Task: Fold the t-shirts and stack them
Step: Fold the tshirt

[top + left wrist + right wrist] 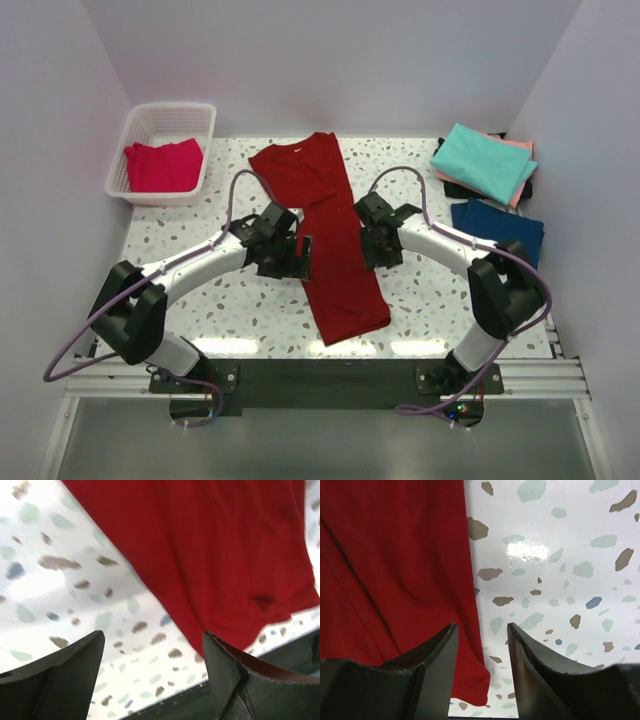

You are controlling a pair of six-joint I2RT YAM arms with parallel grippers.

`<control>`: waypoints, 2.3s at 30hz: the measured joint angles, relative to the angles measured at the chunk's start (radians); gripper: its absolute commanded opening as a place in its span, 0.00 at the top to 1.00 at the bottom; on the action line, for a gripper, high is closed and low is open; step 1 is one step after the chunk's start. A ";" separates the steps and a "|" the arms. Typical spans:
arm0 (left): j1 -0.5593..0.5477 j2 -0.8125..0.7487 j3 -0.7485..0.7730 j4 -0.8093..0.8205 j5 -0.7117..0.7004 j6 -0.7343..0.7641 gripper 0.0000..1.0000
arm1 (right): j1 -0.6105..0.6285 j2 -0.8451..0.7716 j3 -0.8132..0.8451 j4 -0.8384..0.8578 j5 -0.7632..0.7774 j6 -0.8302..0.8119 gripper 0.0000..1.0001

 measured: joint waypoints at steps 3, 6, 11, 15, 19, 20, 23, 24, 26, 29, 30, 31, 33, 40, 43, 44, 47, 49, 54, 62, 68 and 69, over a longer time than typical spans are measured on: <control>-0.049 -0.067 -0.035 -0.027 0.039 -0.038 0.17 | -0.014 0.000 -0.026 0.002 -0.014 -0.003 0.52; -0.137 -0.114 -0.057 -0.037 0.067 -0.098 0.18 | -0.033 0.000 -0.038 0.002 -0.017 -0.008 0.52; -0.325 -0.102 -0.080 -0.031 0.082 -0.224 0.19 | -0.057 0.000 -0.042 0.016 -0.022 -0.017 0.52; -0.404 -0.067 -0.106 -0.016 0.076 -0.314 0.20 | -0.066 0.000 -0.061 0.042 -0.041 -0.019 0.52; -0.436 -0.055 -0.143 0.033 0.049 -0.399 0.20 | -0.069 0.000 -0.087 0.071 -0.065 -0.019 0.52; -0.440 -0.055 -0.146 0.037 0.047 -0.405 0.20 | -0.070 0.000 -0.094 0.079 -0.068 -0.019 0.52; -0.443 -0.055 -0.183 0.087 0.010 -0.460 0.23 | -0.070 -0.002 -0.113 0.097 -0.087 -0.020 0.52; -0.443 -0.057 -0.201 0.105 -0.005 -0.480 0.24 | -0.070 -0.003 -0.119 0.102 -0.090 -0.022 0.52; -0.442 -0.067 -0.245 0.139 -0.031 -0.526 0.29 | -0.070 -0.005 -0.125 0.111 -0.092 -0.024 0.52; -0.449 -0.097 -0.304 0.179 -0.070 -0.600 0.34 | -0.070 -0.005 -0.125 0.127 -0.095 -0.026 0.52; -0.455 -0.110 -0.317 0.194 -0.087 -0.620 0.35 | -0.070 -0.006 -0.125 0.132 -0.095 -0.026 0.52; -0.460 -0.118 -0.327 0.204 -0.102 -0.636 0.35 | -0.071 -0.007 -0.125 0.137 -0.096 -0.026 0.52; -0.472 -0.119 -0.335 0.220 -0.122 -0.668 0.37 | -0.071 -0.008 -0.125 0.144 -0.098 -0.026 0.52; -0.496 -0.056 -0.298 0.283 -0.149 -0.697 0.41 | -0.071 -0.040 -0.136 0.145 -0.092 -0.026 0.52; -0.503 -0.007 -0.251 0.272 -0.157 -0.701 0.54 | -0.071 -0.074 -0.151 0.145 -0.089 -0.025 0.53; -0.506 0.007 -0.239 0.264 -0.161 -0.706 0.60 | -0.071 -0.083 -0.156 0.145 -0.090 -0.025 0.53; -0.509 0.020 -0.228 0.232 -0.170 -0.729 0.71 | -0.071 -0.114 -0.188 0.153 -0.091 -0.018 0.53; -0.511 0.020 -0.228 0.211 -0.175 -0.745 0.78 | -0.071 -0.134 -0.224 0.159 -0.095 -0.013 0.53; -0.519 0.019 -0.228 0.161 -0.185 -0.791 1.00 | -0.071 -0.173 -0.304 0.164 -0.121 0.004 0.53; -0.523 -0.014 -0.245 0.096 -0.202 -0.844 1.00 | -0.049 -0.241 -0.388 0.187 -0.194 0.020 0.52; -0.526 -0.133 -0.348 0.055 -0.209 -0.906 1.00 | 0.008 -0.386 -0.430 0.190 -0.253 0.021 0.49; -0.526 -0.149 -0.361 0.053 -0.208 -0.916 1.00 | 0.016 -0.411 -0.431 0.193 -0.267 0.022 0.49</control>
